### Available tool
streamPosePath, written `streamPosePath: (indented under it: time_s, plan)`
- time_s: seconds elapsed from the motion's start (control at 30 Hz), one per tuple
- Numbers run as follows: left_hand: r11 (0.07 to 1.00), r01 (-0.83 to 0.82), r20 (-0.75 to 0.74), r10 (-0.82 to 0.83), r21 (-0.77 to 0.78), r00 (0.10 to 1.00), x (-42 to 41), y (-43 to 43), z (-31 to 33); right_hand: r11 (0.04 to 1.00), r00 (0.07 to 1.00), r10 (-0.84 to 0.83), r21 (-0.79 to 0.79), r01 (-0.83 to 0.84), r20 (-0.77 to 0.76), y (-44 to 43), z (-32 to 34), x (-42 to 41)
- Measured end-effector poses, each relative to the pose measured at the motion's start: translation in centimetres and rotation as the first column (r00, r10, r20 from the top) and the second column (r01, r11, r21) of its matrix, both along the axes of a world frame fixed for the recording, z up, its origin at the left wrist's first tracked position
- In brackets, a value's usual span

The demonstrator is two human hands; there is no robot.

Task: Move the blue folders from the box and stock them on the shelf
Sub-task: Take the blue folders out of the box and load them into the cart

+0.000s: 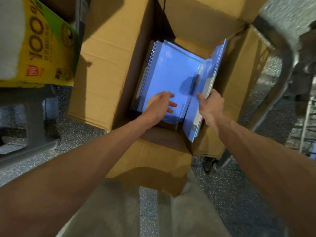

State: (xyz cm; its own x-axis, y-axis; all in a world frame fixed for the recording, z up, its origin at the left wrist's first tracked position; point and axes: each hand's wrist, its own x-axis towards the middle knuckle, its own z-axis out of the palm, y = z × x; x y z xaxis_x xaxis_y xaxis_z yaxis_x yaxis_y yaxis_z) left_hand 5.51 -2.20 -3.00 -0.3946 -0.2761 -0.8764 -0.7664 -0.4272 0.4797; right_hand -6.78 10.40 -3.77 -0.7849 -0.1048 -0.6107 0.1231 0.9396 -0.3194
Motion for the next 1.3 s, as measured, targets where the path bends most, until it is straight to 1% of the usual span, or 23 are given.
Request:
streamPosePath:
  time_s: [0.07,0.1,0.17,0.23,0.3,0.33,0.37,0.43,0.5,0.53,0.6,0.63,0.67,0.73,0.8,0.83,0.9,0.97,1.0,1.07,1.13,1.2,1.3]
  plan:
    - [0.977,0.129,-0.040,-0.138,-0.170,0.990,0.5,-0.8,3.2,1.000,0.999,0.026,-0.013,-0.025,0.039,0.6,2.7,0.2]
    - [0.943,0.208,-0.051,-0.229,-0.261,0.972,0.5,-1.2,5.2,0.999,0.998,0.034,-0.028,-0.033,0.055,0.8,4.4,0.4]
    - [0.831,0.372,0.012,-0.403,-0.414,0.915,0.8,-2.8,9.6,0.994,0.994,0.076,-0.089,-0.069,0.080,0.4,8.5,0.9]
    - [0.726,0.459,0.086,-0.489,-0.512,0.868,0.5,-4.6,14.9,0.984,0.985,0.141,-0.124,-0.128,0.103,-0.5,13.4,1.5]
    - [0.586,0.532,0.135,-0.585,-0.611,0.800,-0.2,-5.7,20.1,0.967,0.967,0.226,-0.144,-0.209,0.116,-1.2,17.9,2.0]
    - [0.482,0.568,0.189,-0.628,-0.667,0.755,-0.5,-6.5,23.5,0.950,0.954,0.280,-0.175,-0.258,0.111,-1.6,21.2,1.8]
    - [0.350,0.595,0.255,-0.666,-0.724,0.701,-0.8,-7.1,26.5,0.928,0.938,0.333,-0.213,-0.306,0.102,-1.9,24.0,1.6]
    - [0.111,0.551,0.331,-0.696,-0.827,0.637,-1.1,-8.2,32.0,0.871,0.896,0.438,-0.283,-0.402,0.073,-2.7,29.9,0.8]
    - [-0.009,0.470,0.333,-0.717,-0.883,0.613,-0.8,-8.8,37.3,0.780,0.818,0.575,-0.318,-0.539,0.023,-3.7,35.9,0.1]
    - [-0.053,0.453,0.340,-0.739,-0.890,0.582,-0.8,-9.0,39.7,0.730,0.771,0.637,-0.314,-0.607,-0.009,-4.4,38.6,-0.3]
    - [-0.173,0.451,0.407,-0.766,-0.876,0.497,-0.4,-9.5,44.5,0.640,0.670,0.740,-0.244,-0.729,-0.059,-5.5,44.1,-0.7]
    - [-0.222,0.451,0.437,-0.775,-0.864,0.456,-0.3,-9.8,45.9,0.598,0.623,0.779,-0.219,-0.771,-0.068,-6.1,45.8,-0.8]
    - [-0.244,0.447,0.445,-0.786,-0.861,0.429,-0.2,-10.1,47.7,0.555,0.579,0.810,-0.198,-0.808,-0.094,-6.5,47.7,-0.8]
    - [-0.255,0.426,0.439,-0.796,-0.868,0.417,0.2,-10.4,51.0,0.453,0.470,0.871,-0.134,-0.881,-0.142,-6.7,52.0,-0.4]
    - [-0.288,0.442,0.473,-0.788,-0.849,0.394,0.3,-10.6,53.7,0.362,0.370,0.913,-0.074,-0.929,-0.173,-6.9,55.3,0.0]
    - [-0.292,0.453,0.479,-0.791,-0.842,0.381,0.7,-10.6,55.4,0.341,0.342,0.921,-0.038,-0.939,-0.185,-6.8,57.1,0.7]
    - [-0.268,0.497,0.472,-0.810,-0.825,0.347,1.5,-10.5,57.7,0.307,0.298,0.936,0.020,-0.951,-0.187,-6.5,59.6,1.7]
    - [-0.297,0.465,0.469,-0.825,-0.834,0.316,2.8,-10.4,59.4,0.307,0.290,0.934,0.055,-0.950,-0.208,-5.8,62.0,3.4]
    - [-0.317,0.421,0.466,-0.825,-0.850,0.320,3.4,-10.3,59.8,0.311,0.290,0.930,0.065,-0.948,-0.228,-5.5,62.9,4.0]
    - [-0.341,0.345,0.454,-0.825,-0.875,0.336,4.6,-10.2,60.5,0.364,0.320,0.905,0.118,-0.924,-0.279,-4.5,64.7,5.5]
    - [-0.318,0.317,0.426,-0.823,-0.894,0.376,5.6,-10.0,60.9,0.477,0.389,0.842,0.180,-0.860,-0.374,-3.3,66.1,6.7]
    - [-0.239,0.320,0.367,-0.819,-0.917,0.440,6.3,-9.9,61.1,0.615,0.464,0.730,0.185,-0.767,-0.502,-1.7,67.3,7.3]
    - [-0.063,0.307,0.238,-0.783,-0.950,0.574,7.1,-9.4,61.4,0.786,0.543,0.479,0.062,-0.615,-0.690,1.3,69.0,8.0]
